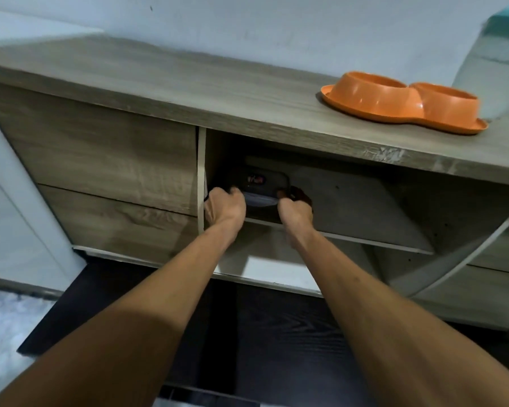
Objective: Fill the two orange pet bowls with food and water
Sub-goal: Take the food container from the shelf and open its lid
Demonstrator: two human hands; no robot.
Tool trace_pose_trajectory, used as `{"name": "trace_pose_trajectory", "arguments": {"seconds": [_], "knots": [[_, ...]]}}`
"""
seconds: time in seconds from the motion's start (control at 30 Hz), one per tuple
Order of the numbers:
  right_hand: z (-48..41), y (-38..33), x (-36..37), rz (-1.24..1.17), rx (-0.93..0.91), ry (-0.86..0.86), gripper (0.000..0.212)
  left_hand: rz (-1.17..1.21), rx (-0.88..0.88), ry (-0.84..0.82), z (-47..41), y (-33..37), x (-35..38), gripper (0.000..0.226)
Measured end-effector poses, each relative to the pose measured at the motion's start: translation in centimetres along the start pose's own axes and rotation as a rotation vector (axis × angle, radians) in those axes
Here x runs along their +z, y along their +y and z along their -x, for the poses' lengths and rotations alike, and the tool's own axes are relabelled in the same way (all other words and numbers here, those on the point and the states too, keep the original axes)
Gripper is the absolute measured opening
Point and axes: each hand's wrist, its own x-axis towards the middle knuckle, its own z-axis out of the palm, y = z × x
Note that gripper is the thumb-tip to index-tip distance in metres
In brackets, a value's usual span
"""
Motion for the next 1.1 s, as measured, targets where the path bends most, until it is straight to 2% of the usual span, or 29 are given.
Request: {"name": "trace_pose_trajectory", "arguments": {"seconds": [0.13, 0.3, 0.37, 0.5, 0.67, 0.87, 1.1], "knots": [[2.1, 0.2, -1.4, -0.039, 0.078, 0.01, 0.038, 0.025, -0.047, 0.019, 1.2, 0.1, -0.9, 0.033], [7.3, -0.9, -3.1, -0.068, 0.111, 0.008, 0.024, 0.007, -0.137, 0.035, 5.8, 1.0, -4.1, 0.03], [9.6, -1.8, -4.2, -0.049, 0.167, -0.005, 0.03, -0.016, -0.176, 0.045, 8.2, 2.0, -5.8, 0.031], [14.7, -5.6, -7.1, -0.033, 0.236, -0.018, 0.039, -0.037, -0.23, 0.048, 12.9, 5.2, -9.2, 0.03], [19.2, -11.6, -10.8, -0.065, 0.23, -0.032, 0.035, -0.058, -0.254, 0.067, 18.7, 10.7, -13.2, 0.03], [20.2, -19.0, -12.6, -0.066, 0.177, -0.06, 0.033, -0.054, -0.191, 0.113, 20.1, 17.2, -15.6, 0.03], [16.1, -25.5, -11.8, -0.101, 0.088, -0.065, 0.032, -0.022, -0.07, 0.151, 15.0, 23.0, -15.2, 0.03]]}}
